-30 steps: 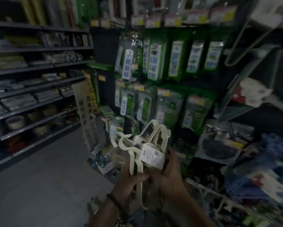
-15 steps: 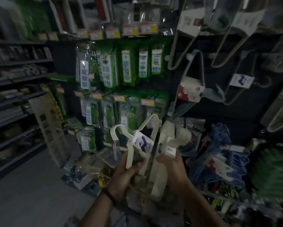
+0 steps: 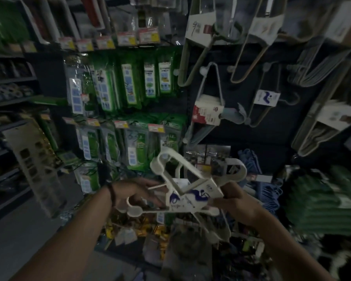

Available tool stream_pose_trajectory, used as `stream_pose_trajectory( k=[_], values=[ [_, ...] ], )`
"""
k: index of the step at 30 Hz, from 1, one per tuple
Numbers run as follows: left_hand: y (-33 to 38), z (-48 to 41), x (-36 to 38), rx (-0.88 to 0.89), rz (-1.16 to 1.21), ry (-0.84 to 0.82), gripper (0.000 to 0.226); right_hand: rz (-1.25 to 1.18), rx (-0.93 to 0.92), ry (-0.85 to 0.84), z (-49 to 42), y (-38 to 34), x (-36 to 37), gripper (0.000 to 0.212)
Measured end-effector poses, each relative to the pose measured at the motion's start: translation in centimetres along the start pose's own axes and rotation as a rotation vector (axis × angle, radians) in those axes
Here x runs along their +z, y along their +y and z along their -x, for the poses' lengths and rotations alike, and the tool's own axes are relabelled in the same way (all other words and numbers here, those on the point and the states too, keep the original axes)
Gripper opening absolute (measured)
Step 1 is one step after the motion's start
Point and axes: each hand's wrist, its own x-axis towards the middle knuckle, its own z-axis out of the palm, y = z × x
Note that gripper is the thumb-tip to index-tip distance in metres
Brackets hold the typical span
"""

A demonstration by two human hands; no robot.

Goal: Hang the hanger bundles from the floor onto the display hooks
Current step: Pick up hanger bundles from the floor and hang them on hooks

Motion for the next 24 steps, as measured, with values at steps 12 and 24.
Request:
stream_pose_trajectory(
  k=[12, 24],
  values=[
    [3.1, -4.1, -2.5, 0.032, 0.304, -0.092, 0.089, -0.011, 0.131, 0.012, -0.3, 0.6, 0.9, 0.028],
    [-0.5, -11.3, 15.7, 0.441, 0.694, 0.290, 0.060, 0.125, 0.104, 0.456, -1.2, 1.9, -0.5, 0.057]
  ],
)
